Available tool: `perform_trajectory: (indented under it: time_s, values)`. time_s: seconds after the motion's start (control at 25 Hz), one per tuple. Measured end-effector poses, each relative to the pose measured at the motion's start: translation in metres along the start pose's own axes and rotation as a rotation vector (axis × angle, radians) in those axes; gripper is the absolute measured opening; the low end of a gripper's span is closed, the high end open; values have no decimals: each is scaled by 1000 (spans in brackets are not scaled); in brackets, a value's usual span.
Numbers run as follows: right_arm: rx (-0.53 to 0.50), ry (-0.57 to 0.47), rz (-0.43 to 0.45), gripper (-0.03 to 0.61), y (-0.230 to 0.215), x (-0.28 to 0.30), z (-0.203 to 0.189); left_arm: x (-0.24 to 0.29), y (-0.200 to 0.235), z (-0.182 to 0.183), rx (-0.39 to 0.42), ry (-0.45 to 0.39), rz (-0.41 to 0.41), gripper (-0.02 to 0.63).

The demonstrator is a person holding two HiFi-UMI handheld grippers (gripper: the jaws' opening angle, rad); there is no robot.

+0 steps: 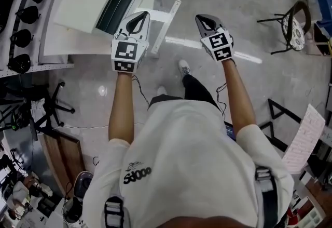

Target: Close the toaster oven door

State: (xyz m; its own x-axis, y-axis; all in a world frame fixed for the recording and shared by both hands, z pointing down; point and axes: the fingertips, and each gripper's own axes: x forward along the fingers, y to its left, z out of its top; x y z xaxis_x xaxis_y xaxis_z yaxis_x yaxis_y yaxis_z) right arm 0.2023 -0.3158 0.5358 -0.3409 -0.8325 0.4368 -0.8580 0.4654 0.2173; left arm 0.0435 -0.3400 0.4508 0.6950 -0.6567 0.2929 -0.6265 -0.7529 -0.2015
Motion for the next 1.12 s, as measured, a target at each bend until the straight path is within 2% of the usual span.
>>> perform_trajectory:
  time_s: [0.24,0.36,0.72,1.12]
  values:
    - [-50,5,183,9,5,65,-24,46,15,-25,-38,38,70,18]
    - [-51,12,243,9,8,95,-40,61,20,-41,-52,64,93,17]
    - [27,64,325,9,17,159,-105,79,37,-86,-96,146,155,18]
    - [12,98,416,9,29,195,-138,90,51,-96,-113,158,184,18]
